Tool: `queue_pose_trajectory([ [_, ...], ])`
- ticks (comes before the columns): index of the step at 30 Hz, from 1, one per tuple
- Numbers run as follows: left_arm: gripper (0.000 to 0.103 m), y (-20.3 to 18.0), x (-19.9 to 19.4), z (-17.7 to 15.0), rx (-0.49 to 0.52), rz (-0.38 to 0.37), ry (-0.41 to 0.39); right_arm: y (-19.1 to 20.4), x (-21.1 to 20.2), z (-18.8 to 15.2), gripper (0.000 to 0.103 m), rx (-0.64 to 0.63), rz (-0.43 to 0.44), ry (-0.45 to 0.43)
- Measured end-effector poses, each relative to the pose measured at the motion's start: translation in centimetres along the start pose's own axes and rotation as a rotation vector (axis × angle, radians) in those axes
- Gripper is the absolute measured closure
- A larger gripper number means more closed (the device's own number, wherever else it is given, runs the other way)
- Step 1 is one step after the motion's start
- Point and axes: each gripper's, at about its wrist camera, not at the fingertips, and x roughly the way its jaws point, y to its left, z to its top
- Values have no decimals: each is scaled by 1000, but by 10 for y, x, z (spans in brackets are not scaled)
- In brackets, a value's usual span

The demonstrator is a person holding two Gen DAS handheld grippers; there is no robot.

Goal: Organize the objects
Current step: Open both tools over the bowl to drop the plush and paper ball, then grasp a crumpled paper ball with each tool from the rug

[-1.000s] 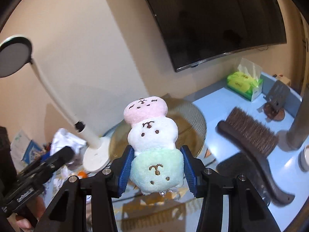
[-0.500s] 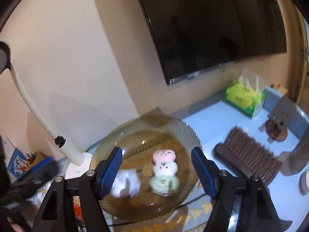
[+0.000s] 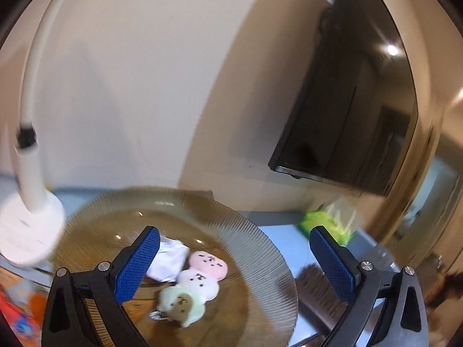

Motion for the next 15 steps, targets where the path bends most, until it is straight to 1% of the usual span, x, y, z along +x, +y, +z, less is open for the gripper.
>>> queue_pose_trajectory([
  [1, 1, 12, 0, -8, -47, 2, 3, 4, 7, -1, 0, -4, 11, 18],
  [3, 1, 24, 5, -16, -97, -12, 17, 9, 20, -1, 0, -14, 37, 57],
  [5, 1, 26, 16, -26, -137, -48, 39, 13, 31, -2, 1, -39, 26, 111],
  [7, 1, 24, 22, -37, -149, -75, 51, 6, 32, -5, 1, -37, 26, 143],
  [10, 1, 15, 32, -47, -137, -113, 67, -9, 25, -17, 1, -28, 34, 180],
  [12, 1, 9, 35, -53, -118, -136, 73, -24, 11, -30, 1, -8, 34, 216],
  [13, 1, 5, 39, -55, -111, -153, 81, -33, 2, -39, 1, 9, 60, 234],
  [15, 1, 1, 42, -58, -105, -177, 95, -40, -10, -51, 1, 28, 70, 257],
])
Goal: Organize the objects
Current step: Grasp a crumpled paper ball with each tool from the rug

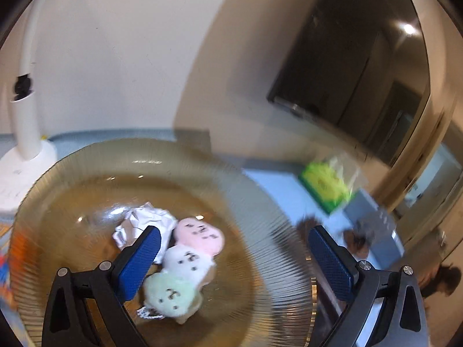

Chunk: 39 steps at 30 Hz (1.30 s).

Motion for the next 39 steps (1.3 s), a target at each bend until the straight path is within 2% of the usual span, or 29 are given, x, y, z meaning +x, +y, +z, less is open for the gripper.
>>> queue_pose_trajectory([
  [5, 1, -14, 18, -17, 23, -35, 45, 9, -15, -2, 1, -34, -8, -79],
  [8, 1, -18, 18, -31, 62, -40, 69, 23, -16, 2, 1, -67, 28, -118],
  [9, 1, -18, 16, -36, 78, -44, 74, 27, -22, 3, 4, -76, 51, -132],
  [10, 1, -17, 15, -40, 91, -51, 78, 26, -35, 2, 8, -73, 72, -161],
  [13, 1, -15, 20, -50, 113, -73, 89, 26, -86, 0, 8, -65, 84, -264],
  [15, 1, -15, 33, -50, 101, -83, 102, 26, -132, -9, 0, -42, 127, -319],
  [16, 1, -17, 40, -51, 94, -92, 109, 28, -147, -15, 0, -31, 168, -327],
  [18, 1, -19, 56, -51, 79, -106, 117, 39, -173, -32, 0, 2, 331, -281],
  [21, 1, -18, 82, -49, 45, -131, 142, 67, -185, -61, 0, 30, 621, -143],
  [22, 1, -17, 91, -48, 36, -140, 152, 82, -187, -72, 0, 15, 691, -95],
  [24, 2, -14, 108, -47, 17, -138, 177, 110, -192, -88, 0, -33, 778, -49],
  [28, 2, -13, 134, -44, -16, -124, 219, 157, -199, -102, 0, -146, 839, -26],
  [31, 2, -11, 145, -42, -36, -106, 227, 179, -191, -107, 0, -177, 826, 1],
  [36, 7, -11, 158, -42, -47, -109, 249, 186, -168, -117, 0, -138, 870, 114],
  [39, 11, -13, 167, -41, -56, -112, 260, 186, -166, -116, 0, -124, 871, 120],
])
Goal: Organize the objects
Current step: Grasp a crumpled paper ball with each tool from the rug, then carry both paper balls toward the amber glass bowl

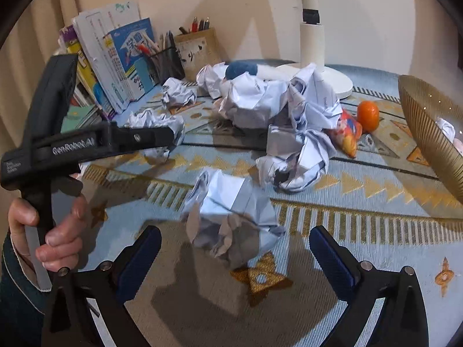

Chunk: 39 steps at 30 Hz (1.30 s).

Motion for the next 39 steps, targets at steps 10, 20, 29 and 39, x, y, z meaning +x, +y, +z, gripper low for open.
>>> queue_pose_trajectory([
  [10, 62, -25, -6, -13, 105, 23, -30, 2, 3, 2, 45, -25, 21, -18],
  [20, 62, -70, -27, -32, 143, -142, -162, -53, -50, -18, 42, -2, -77, -77],
  [29, 62, -76, -17, -40, 219, -32, -145, -81, -39, -24, 21, 4, -55, -25],
  [39, 62, -81, -17, -44, 248, -18, -144, -83, -33, -24, 14, 27, -75, -2],
])
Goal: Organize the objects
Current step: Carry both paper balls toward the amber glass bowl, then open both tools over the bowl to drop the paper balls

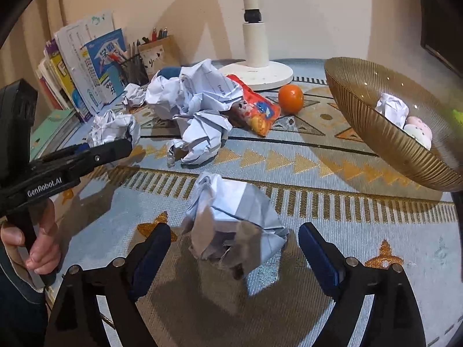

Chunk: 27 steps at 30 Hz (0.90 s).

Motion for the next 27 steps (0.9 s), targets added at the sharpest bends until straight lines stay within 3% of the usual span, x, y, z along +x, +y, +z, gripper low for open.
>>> queue_pose_trajectory([
  [7, 62, -2, 0, 0, 6, 18, -1, 1, 5, 1, 16, 3, -25, 22],
  [8, 62, -4, -2, 1, 9, 23, -6, 3, 6, 1, 19, -3, -41, 24],
  [10, 62, -11, -7, 2, 24, 19, -13, 8, 6, 1, 38, -24, -54, 24],
  [15, 62, -63, -37, 34, 111, -43, -75, 2, -19, -2, 43, -2, 10, -62],
  [19, 62, -112, -35, 80, 158, -124, -106, -33, -68, 9, 43, 72, -23, -183],
  [22, 62, -146, -11, 111, 148, -160, -97, -77, -119, 25, 43, 163, -116, -311],
  [27, 62, -184, 47, 133, 127, -184, -35, -147, -156, 44, 42, 346, -225, -394],
])
